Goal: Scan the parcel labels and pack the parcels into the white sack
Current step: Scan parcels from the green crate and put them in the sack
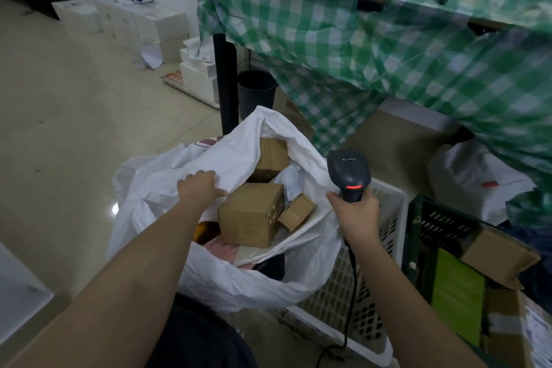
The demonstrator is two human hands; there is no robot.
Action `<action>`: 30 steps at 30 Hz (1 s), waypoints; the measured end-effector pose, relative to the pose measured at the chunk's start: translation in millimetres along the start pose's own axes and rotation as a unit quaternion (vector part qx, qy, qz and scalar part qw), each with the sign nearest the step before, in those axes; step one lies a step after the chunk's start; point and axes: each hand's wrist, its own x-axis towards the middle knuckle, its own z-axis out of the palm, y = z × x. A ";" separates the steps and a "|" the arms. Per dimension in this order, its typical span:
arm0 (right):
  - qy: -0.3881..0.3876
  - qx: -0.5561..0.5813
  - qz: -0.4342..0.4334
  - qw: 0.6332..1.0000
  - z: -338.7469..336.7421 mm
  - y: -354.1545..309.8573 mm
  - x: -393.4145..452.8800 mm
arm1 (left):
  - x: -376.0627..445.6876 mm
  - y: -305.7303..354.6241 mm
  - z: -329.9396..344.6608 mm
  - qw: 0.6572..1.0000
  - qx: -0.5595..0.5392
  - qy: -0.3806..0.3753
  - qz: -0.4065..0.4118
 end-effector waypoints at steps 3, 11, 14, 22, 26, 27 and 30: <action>-0.001 -0.005 -0.010 1.000 8.7 -3.4 5.0 | 8.1 -0.9 3.6 0.998 0.002 0.057 0.029; 0.016 -0.014 -0.034 0.999 31.4 -51.6 15.0 | -1.1 -12.8 -65.5 0.935 -0.272 0.225 0.023; -0.010 -0.016 -0.084 0.996 45.1 -105.2 19.6 | -7.4 -21.2 -133.3 0.890 -0.353 0.288 0.003; 0.014 0.133 -0.206 0.969 61.3 -246.3 22.1 | -30.4 -59.6 -266.1 0.815 -0.407 0.412 -0.009; 0.028 0.024 -0.167 0.985 38.5 -197.3 18.2 | -44.1 -78.8 -230.0 0.883 -0.326 0.330 -0.068; 0.024 -0.021 -0.141 0.990 31.5 -178.2 16.5 | -47.5 -81.8 -219.5 0.902 -0.308 0.294 -0.075; 0.033 -0.063 -0.109 0.992 11.0 -140.6 10.5 | -62.0 -82.9 -197.9 0.918 -0.295 0.248 -0.090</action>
